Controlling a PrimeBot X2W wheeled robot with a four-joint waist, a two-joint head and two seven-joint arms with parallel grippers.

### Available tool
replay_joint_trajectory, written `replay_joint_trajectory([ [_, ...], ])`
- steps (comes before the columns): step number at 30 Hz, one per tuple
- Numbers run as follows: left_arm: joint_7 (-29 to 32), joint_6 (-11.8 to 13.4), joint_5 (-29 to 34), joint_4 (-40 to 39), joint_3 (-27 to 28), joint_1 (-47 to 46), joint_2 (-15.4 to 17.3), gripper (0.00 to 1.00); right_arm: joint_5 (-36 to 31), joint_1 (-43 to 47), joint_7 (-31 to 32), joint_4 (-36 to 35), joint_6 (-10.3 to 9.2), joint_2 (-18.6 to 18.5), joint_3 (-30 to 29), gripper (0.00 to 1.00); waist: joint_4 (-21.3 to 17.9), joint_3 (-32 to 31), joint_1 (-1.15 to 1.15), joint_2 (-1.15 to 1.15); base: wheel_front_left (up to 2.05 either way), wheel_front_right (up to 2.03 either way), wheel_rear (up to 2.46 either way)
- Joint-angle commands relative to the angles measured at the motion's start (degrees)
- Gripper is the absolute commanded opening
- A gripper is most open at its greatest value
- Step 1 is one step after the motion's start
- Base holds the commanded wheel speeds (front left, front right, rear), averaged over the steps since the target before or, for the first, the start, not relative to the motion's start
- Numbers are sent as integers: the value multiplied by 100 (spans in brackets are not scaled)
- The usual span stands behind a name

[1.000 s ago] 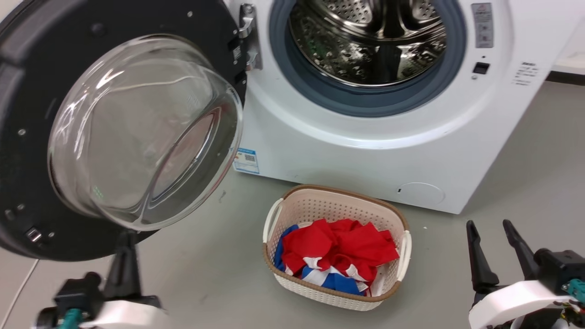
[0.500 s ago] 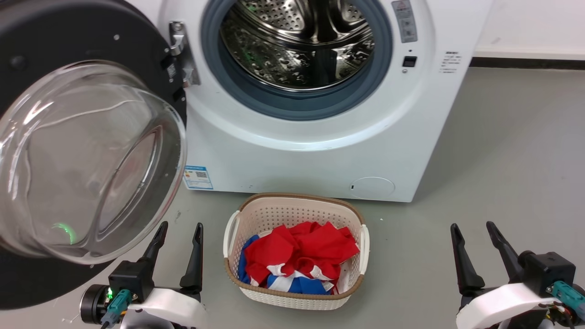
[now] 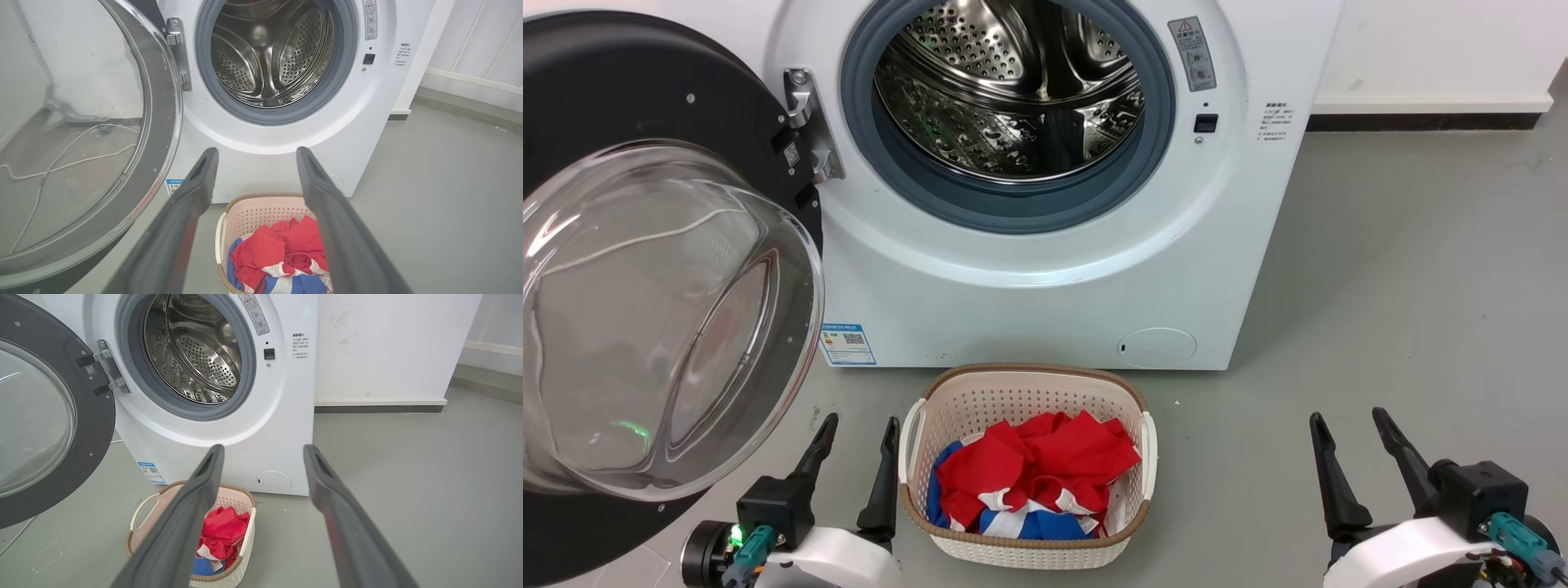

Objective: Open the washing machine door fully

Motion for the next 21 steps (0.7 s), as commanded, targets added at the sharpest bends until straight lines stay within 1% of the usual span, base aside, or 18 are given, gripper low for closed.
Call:
replay_joint_trajectory([
  [1, 13, -5, -3, 26, -8, -12, 1, 100, -26, 21, -34, 20, -1, 6, 10, 100, -11, -5, 0, 0, 0, 0, 0],
  [21, 26, 71, -143, 133, -71, -126, 14, 100, -105, -148, -110, 182, -1, 6, 39, 100, -93, 50, 0, 0, 0, 0, 0],
])
